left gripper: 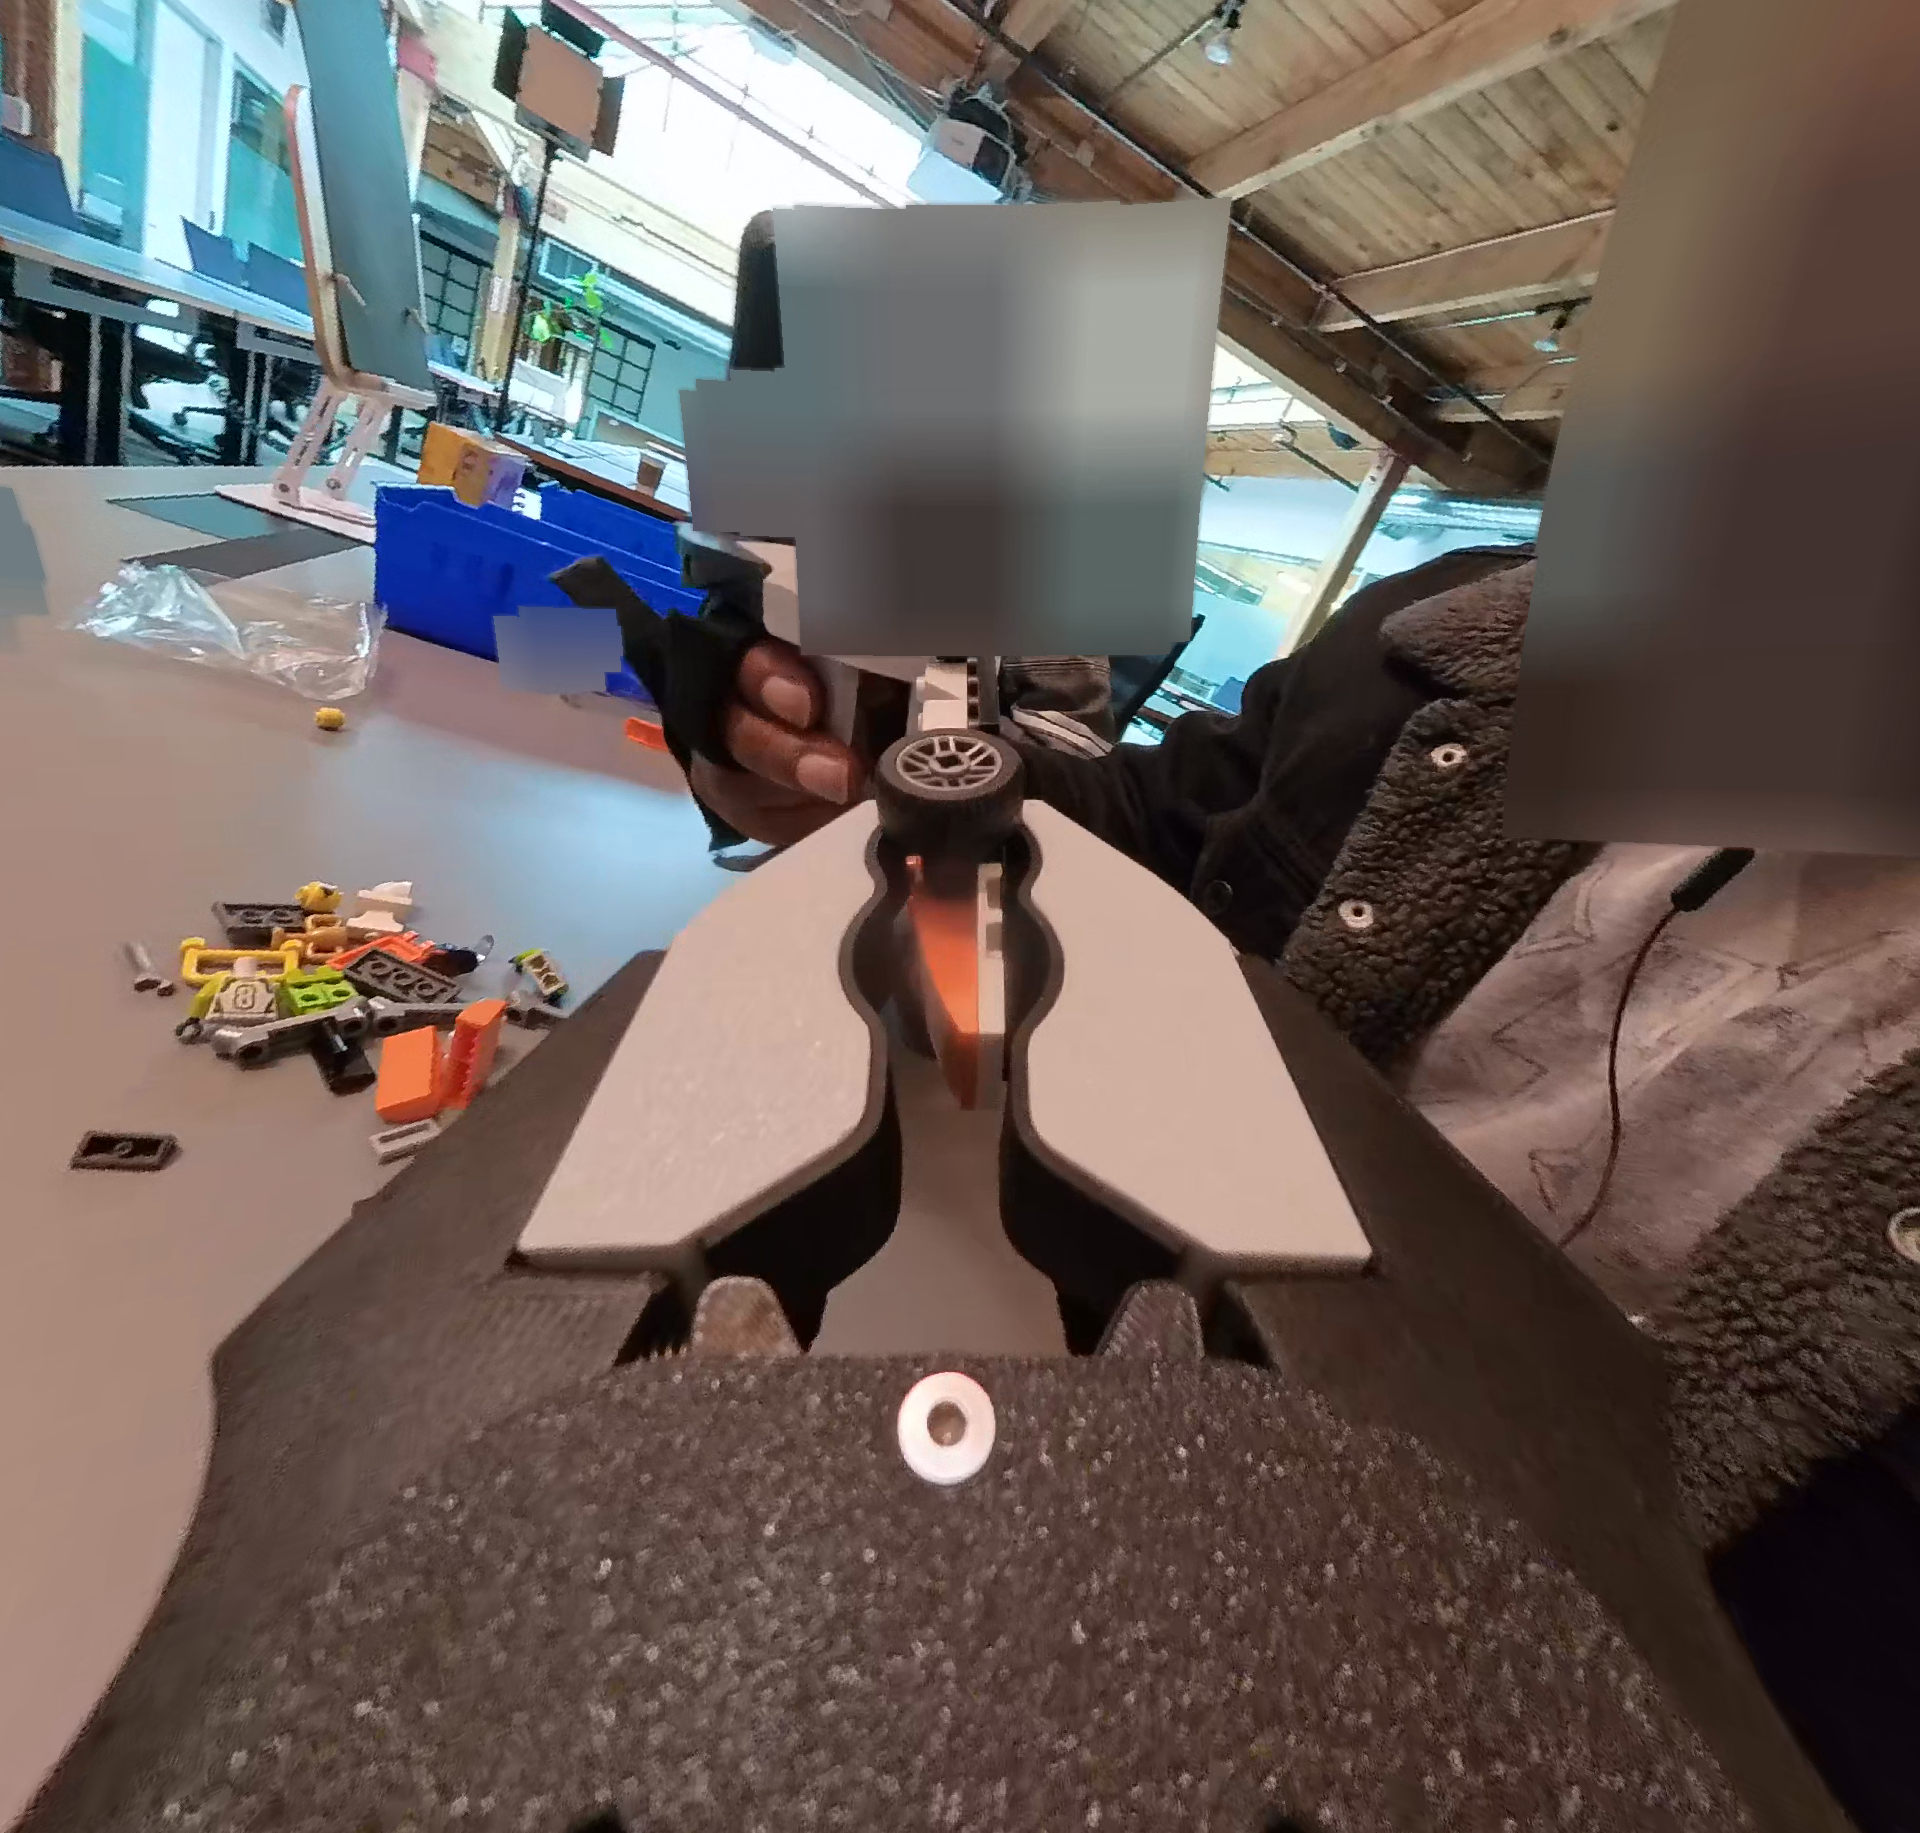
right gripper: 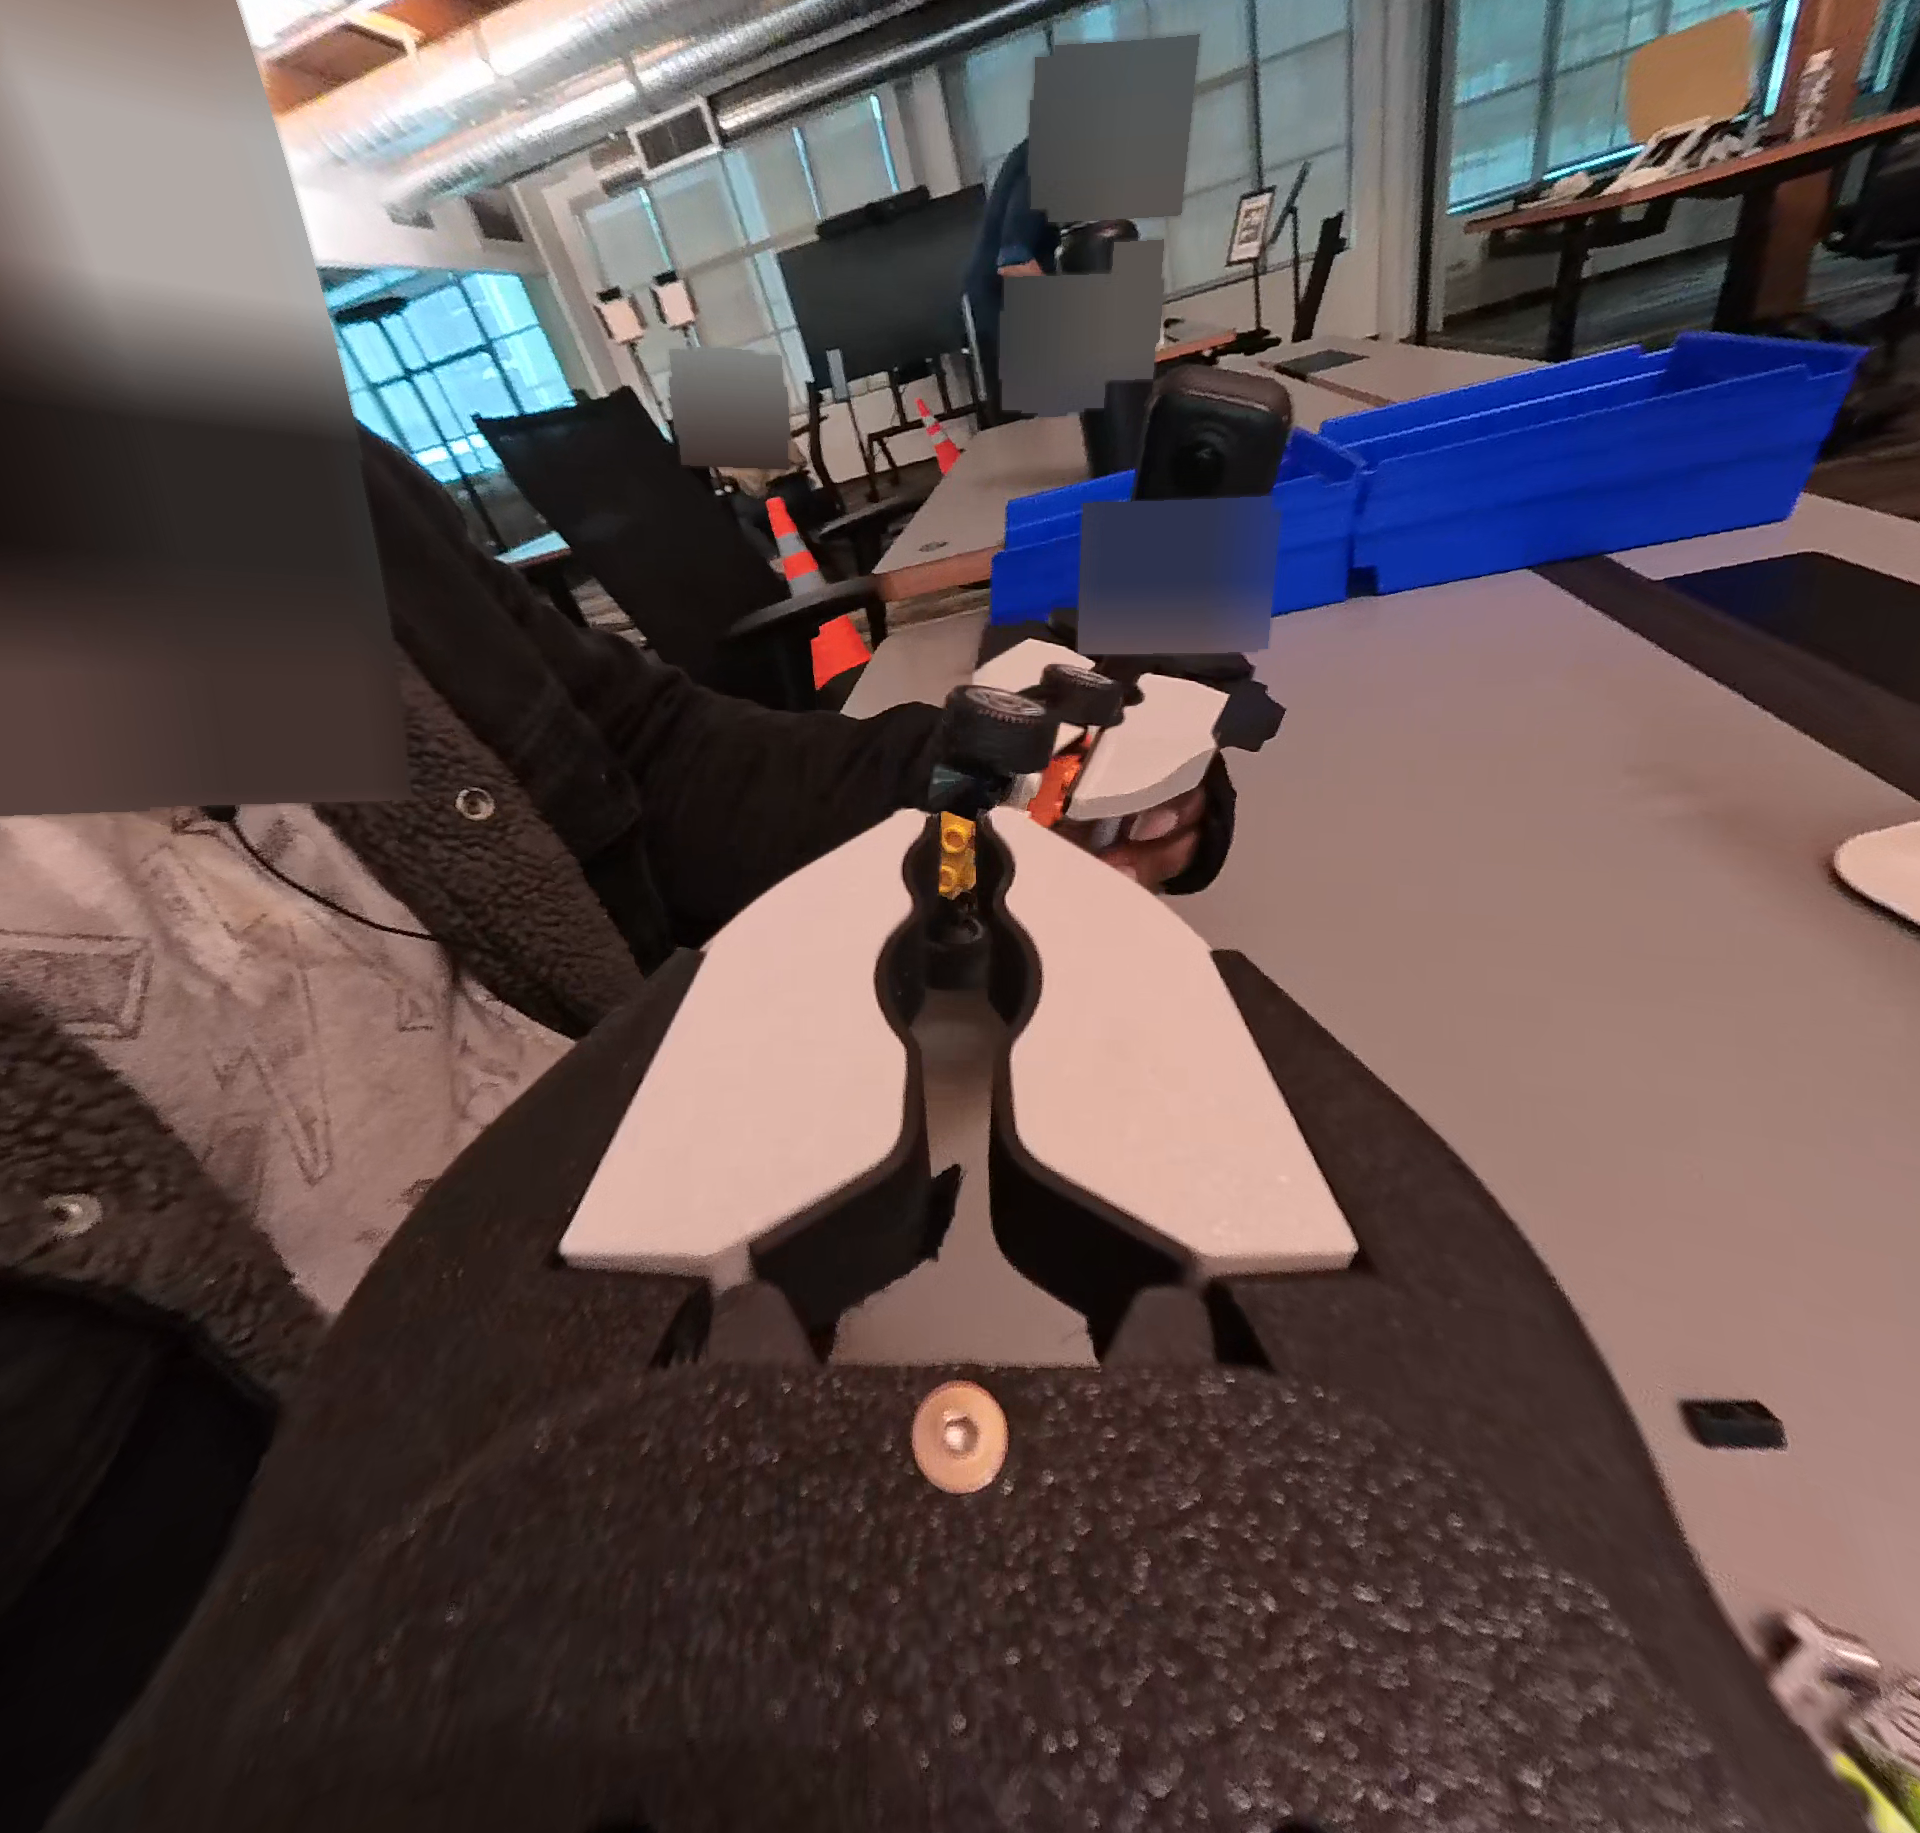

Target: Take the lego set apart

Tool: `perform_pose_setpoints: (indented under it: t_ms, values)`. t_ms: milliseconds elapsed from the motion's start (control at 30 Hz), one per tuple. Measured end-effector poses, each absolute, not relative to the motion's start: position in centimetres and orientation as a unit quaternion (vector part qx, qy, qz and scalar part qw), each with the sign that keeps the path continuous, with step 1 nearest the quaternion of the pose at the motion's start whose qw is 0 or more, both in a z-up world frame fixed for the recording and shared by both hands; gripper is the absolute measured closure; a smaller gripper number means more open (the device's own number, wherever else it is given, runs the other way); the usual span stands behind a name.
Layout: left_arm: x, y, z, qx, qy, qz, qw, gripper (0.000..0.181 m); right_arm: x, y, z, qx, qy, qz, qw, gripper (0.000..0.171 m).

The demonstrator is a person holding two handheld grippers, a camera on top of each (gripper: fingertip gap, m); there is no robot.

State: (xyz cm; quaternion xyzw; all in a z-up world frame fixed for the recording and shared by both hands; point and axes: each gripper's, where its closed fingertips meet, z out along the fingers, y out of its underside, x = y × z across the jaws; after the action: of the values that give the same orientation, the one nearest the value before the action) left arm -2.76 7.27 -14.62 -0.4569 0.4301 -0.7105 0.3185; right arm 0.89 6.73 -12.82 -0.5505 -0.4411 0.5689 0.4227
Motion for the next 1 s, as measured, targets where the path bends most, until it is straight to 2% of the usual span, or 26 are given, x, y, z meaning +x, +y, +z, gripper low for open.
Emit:
perform_pose_setpoints:
  t_ms: [400,500,567,633,867,1000]
  values:
    - [-4.0,5.5,-13.3,-0.407,0.454,-0.735,0.298,0.162,-0.2,4.5,-13.9,-0.523,-0.481,0.581,0.397,0.169]
    - [-4.2,5.4,-13.3,-0.405,0.456,-0.734,0.298,0.161,-0.1,5.2,-14.8,-0.542,-0.483,0.557,0.403,0.17]
    - [-4.3,3.1,-12.2,-0.351,0.472,-0.767,0.257,0.163,-0.1,6.8,-16.9,-0.583,-0.488,0.503,0.412,0.171]
    - [-2.7,3.0,-13.9,-0.388,0.5,-0.727,0.267,0.163,-0.4,6.4,-17.3,-0.576,-0.487,0.519,0.401,0.171]
    - [-4.5,5.1,-12.5,-0.372,0.443,-0.76,0.296,0.163,0.5,6.2,-14.8,-0.557,-0.491,0.498,0.448,0.171]
    - [-4.8,5.7,-12.1,-0.365,0.426,-0.767,0.311,0.163,-0.5,4.6,-14.4,-0.548,-0.528,0.464,0.453,0.146]
